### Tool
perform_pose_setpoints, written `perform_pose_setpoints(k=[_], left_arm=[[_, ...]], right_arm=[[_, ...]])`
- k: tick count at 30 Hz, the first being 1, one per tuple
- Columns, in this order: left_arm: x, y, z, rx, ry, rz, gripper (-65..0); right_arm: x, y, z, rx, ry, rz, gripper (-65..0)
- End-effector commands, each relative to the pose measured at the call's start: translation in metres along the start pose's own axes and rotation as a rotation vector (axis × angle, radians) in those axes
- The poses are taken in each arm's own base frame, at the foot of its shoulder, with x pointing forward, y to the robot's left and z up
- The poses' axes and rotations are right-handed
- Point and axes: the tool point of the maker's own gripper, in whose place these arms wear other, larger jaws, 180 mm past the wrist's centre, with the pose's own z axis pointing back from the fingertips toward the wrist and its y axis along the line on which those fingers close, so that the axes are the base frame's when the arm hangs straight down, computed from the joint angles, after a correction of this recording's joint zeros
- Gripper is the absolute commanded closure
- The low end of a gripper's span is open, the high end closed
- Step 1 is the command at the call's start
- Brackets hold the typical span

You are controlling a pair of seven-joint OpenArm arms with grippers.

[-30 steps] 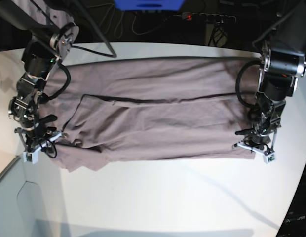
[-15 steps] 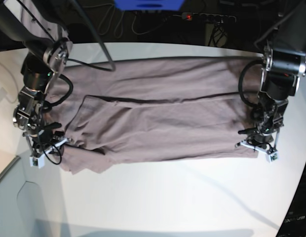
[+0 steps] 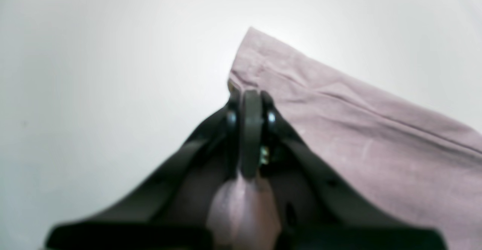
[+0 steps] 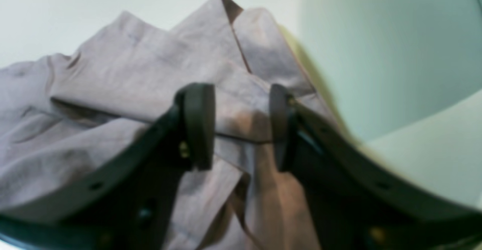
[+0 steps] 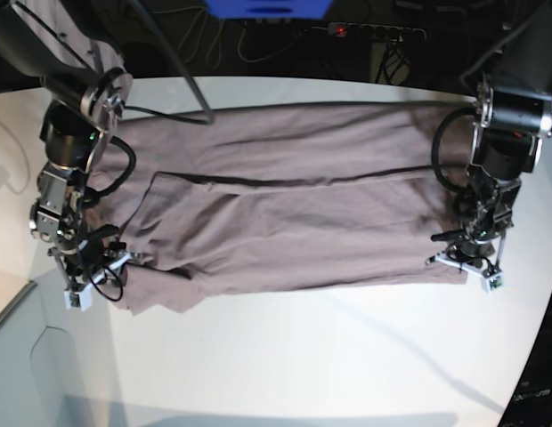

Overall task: Layout the t-shirt on the table in an organized manner, then fold the t-shirt properly
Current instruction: 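Slide the right gripper along the shirt edge toward the collar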

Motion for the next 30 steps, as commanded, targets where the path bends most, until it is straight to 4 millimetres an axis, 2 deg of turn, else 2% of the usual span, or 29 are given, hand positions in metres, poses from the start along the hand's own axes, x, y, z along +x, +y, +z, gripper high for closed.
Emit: perform_pose_setpoints(k=[1,9,13,16,19,21,22,25,28,30], left_arm=[[0.019,0.002,-0.001,0.005,-0.032,0.000,-0.1],[0.019,0.002,-0.001,0.005,-0.032,-0.002,-0.1],[0.018,0.000,-0.001,0.002,-0.031,-0.001,-0.1],[0.019,0.001,-0.001,0.003,-0.033,-0.001,-0.1],[0.019,0.001,-0.001,0.003,-0.033,-0.001,-0.1],[0.019,0.001,-0.001,0.003,-0.033,-0.001,-0.1],[0.018,0.000,-0.001,0.002,-0.032,-0.001,-0.1],[0.018,-0.001,-0.001,-0.001,-0.031,0.000,-0.1],[0.017,-0.002,-0.001,-0.002,-0.031,0.000,-0.1],[0.017,-0.002,-0.001,-0.002,-0.031,0.000,-0.1]], right_arm=[[0.029,-0.007,0.001,-0.018,-0.070,-0.001,-26.9],[0.026,-0.007,0.000,-0.016,-0.065,-0.003,-27.3],[0.004,0.003,-0.007,0.014,-0.005,-0.033,-24.9],[0.007,-0.006,-0.006,0.000,-0.011,-0.034,-21.6],[0.010,-0.011,-0.004,-0.010,-0.018,-0.029,-23.6],[0.019,-0.018,0.001,-0.030,-0.046,-0.011,-25.2],[0.017,-0.024,0.006,-0.047,-0.052,-0.005,-25.6],[0.028,-0.038,0.024,-0.100,-0.106,0.028,-26.5],[0.017,-0.040,0.038,-0.127,-0.108,0.060,-27.1],[-0.002,-0.042,0.047,-0.139,-0.084,0.074,-27.1]])
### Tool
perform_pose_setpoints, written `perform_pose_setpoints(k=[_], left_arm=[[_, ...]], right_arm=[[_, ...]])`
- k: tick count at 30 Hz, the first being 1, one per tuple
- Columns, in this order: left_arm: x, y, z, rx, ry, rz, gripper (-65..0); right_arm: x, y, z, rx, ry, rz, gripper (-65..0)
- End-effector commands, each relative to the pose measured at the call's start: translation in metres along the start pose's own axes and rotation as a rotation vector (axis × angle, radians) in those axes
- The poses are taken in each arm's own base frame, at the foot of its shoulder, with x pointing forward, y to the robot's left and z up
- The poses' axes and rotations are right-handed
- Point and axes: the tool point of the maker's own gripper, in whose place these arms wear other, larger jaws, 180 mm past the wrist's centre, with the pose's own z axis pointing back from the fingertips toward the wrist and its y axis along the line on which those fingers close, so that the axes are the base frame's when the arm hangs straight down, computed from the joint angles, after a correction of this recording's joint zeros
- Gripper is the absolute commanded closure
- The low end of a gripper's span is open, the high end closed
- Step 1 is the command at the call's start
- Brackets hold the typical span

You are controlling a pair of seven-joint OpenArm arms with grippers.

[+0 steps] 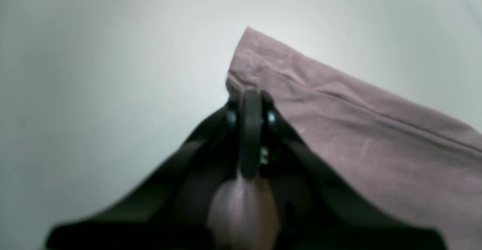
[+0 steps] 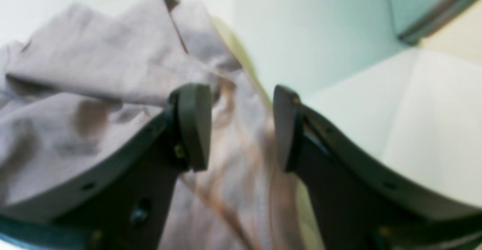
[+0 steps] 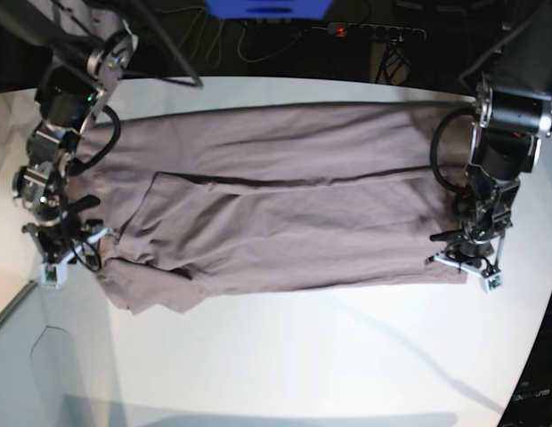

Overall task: Layout the t-shirt on the table in an organized manner, then fold the t-shirt properly
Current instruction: 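Slide the right gripper along the shirt edge toward the collar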

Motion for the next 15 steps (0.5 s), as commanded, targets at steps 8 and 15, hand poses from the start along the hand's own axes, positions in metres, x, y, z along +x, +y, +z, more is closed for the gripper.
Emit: perform_pose_setpoints(k=[8,15], left_arm=[[0.018,0.000,-0.001,0.001,-0.028,0.000,-0.1],[0.017,0.000,-0.001,0.001,-0.024,0.003,-0.1]], right_arm=[[-0.052,0.007,0.017,0.002,0.069,-0.009,-27.1],[-0.089,0.013,0.032,0.009,0.132,-0.011,-27.1]])
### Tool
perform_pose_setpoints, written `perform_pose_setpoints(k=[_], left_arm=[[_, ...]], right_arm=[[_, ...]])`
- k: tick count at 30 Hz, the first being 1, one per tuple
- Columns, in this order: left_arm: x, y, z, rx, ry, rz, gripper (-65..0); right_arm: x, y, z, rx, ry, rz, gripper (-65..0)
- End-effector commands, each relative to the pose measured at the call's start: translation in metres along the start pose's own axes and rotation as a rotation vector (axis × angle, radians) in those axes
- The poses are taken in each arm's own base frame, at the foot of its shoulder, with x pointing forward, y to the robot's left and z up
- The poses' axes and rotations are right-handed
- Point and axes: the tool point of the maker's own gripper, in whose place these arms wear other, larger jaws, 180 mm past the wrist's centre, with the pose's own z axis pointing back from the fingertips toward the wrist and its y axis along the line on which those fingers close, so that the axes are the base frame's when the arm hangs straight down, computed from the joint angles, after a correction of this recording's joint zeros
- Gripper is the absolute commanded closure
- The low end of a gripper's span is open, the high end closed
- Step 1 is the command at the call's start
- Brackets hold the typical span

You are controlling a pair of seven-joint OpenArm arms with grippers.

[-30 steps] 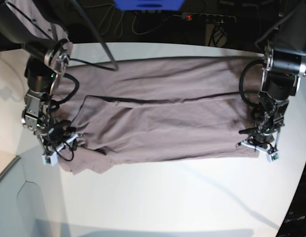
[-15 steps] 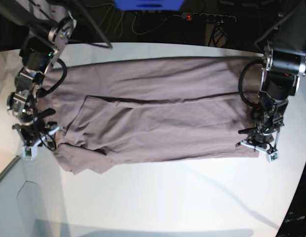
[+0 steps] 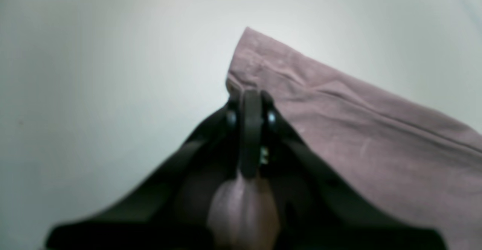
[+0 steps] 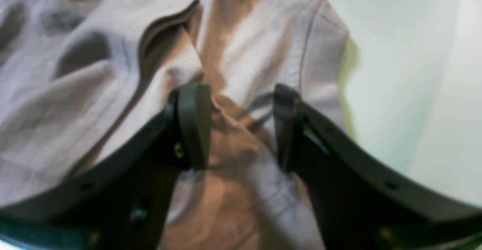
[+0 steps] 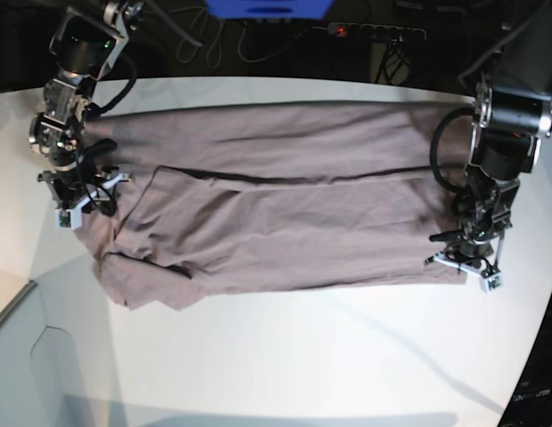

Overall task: Layout the t-shirt on the table in an organized manner, then fold the t-shirt properly
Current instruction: 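Slide the right gripper along the shirt edge toward the collar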

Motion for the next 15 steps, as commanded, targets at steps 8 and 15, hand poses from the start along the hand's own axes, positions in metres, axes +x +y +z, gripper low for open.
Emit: perform_pose_setpoints(k=[8,15], left_arm=[[0.021,-0.001,-0.001,-0.004,-0.034,0.004,-0.1],[0.028,-0.018,0.009,-0.070,-0.088,-0.023,-0.1]], right_arm=[[-0.014,0.003,0.036,-0.031,-0.005,0.018,-27.1],[-0.040,0.013,0.057,-0.032,0.028,0.020,-27.1]])
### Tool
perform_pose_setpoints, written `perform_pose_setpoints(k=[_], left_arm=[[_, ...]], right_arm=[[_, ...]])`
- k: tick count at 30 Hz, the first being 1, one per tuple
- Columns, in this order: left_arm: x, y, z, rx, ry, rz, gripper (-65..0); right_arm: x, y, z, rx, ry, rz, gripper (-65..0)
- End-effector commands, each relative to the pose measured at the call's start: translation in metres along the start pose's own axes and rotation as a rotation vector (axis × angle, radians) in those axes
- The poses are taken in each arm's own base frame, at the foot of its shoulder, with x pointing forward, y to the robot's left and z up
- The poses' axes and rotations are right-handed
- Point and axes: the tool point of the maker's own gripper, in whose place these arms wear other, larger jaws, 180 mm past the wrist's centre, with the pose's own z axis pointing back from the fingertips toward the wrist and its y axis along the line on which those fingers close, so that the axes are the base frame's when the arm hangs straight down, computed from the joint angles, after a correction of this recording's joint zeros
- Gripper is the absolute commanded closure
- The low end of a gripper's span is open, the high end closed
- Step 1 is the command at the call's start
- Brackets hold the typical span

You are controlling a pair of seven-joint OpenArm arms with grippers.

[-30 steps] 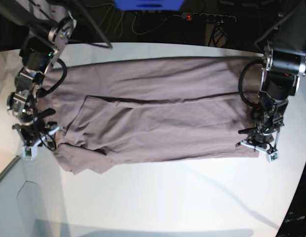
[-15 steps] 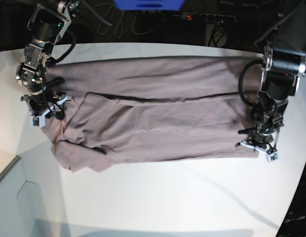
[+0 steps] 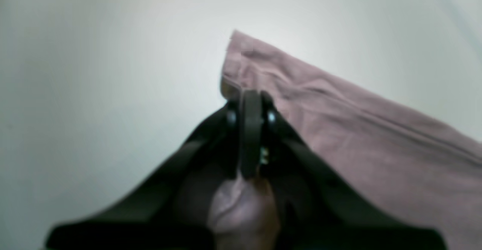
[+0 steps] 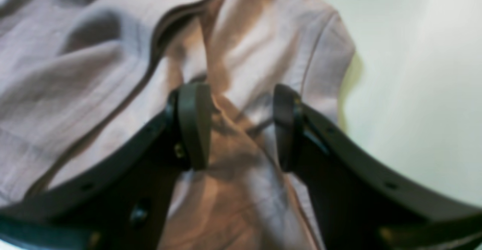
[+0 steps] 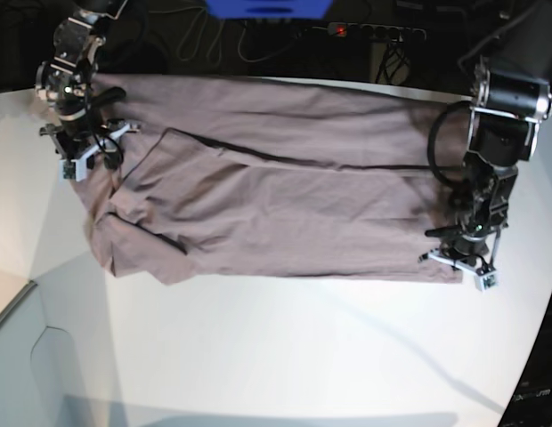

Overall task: Layout the t-shirt on the table in an organized manner, then fold the t-shirt properly
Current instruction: 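Slide the right gripper along the shirt edge toward the collar, then lift the shirt edge with both grippers and fold it over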

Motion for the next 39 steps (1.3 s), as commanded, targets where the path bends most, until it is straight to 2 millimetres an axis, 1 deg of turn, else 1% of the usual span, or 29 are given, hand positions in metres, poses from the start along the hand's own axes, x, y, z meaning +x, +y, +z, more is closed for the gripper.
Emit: perform_pose_setpoints(k=[1,3,5,6,9,11,13,17,22,24,26,28,29,32,34,36,39], left_arm=[[0.028,-0.004,0.000,-0.015,-0.062,-0.004,-0.1],[0.029,-0.008,0.002,-0.027,-0.061,-0.006,-0.1],[0.028,-0.009,0.002,-0.031,-0.062,-0.007,-0.1],[0.028,-0.009,0.002,-0.031,-0.062,-0.007,-0.1],[0.029,-0.009,0.002,-0.030,-0.062,-0.008,-0.1],[0.033,-0.002,0.003,-0.022,-0.068,-0.008,-0.1],[0.036,-0.002,0.003,-0.022,-0.075,-0.006,-0.1],[0.037,0.000,0.004,-0.020,-0.077,-0.008,-0.1],[0.038,-0.001,0.003,-0.021,-0.078,-0.008,-0.1],[0.037,-0.002,0.003,-0.022,-0.078,-0.007,-0.1],[0.037,-0.002,0.003,-0.022,-0.078,-0.007,-0.1],[0.037,-0.002,0.003,-0.023,-0.079,-0.006,-0.1],[0.037,-0.003,0.003,-0.025,-0.079,-0.005,-0.1],[0.037,-0.003,0.003,-0.025,-0.079,-0.005,-0.1],[0.036,-0.003,0.003,-0.024,-0.077,-0.006,-0.1],[0.036,-0.003,0.003,-0.024,-0.077,-0.006,-0.1],[0.036,-0.003,0.003,-0.024,-0.077,-0.006,-0.1]], right_arm=[[0.002,-0.004,0.002,-0.012,-0.001,0.011,-27.1],[-0.003,-0.003,0.005,-0.013,0.009,0.010,-27.1],[-0.005,-0.006,0.006,-0.020,0.010,0.006,-27.1],[-0.006,-0.011,0.008,-0.033,0.010,-0.001,-27.1],[0.000,-0.029,0.010,-0.082,-0.010,-0.031,-27.1],[0.015,-0.039,0.011,-0.111,-0.046,-0.037,-27.1],[0.029,-0.046,0.014,-0.130,-0.078,-0.031,-27.1],[0.059,-0.049,0.013,-0.142,-0.141,-0.010,-27.1],[0.087,-0.046,0.003,-0.133,-0.196,-0.020,-27.2],[0.095,-0.042,-0.009,-0.115,-0.203,-0.042,-27.2],[0.101,-0.045,-0.019,-0.105,-0.204,-0.050,-27.3],[0.102,-0.043,-0.032,-0.081,-0.186,-0.061,-28.5],[0.102,-0.046,-0.037,-0.075,-0.175,-0.062,-29.6],[0.102,-0.041,-0.051,-0.040,-0.148,-0.060,-32.5],[0.102,-0.042,-0.057,-0.031,-0.136,-0.056,-32.7],[0.102,-0.039,-0.061,-0.019,-0.130,-0.061,-32.8],[0.103,-0.038,-0.063,-0.016,-0.130,-0.064,-32.9]])
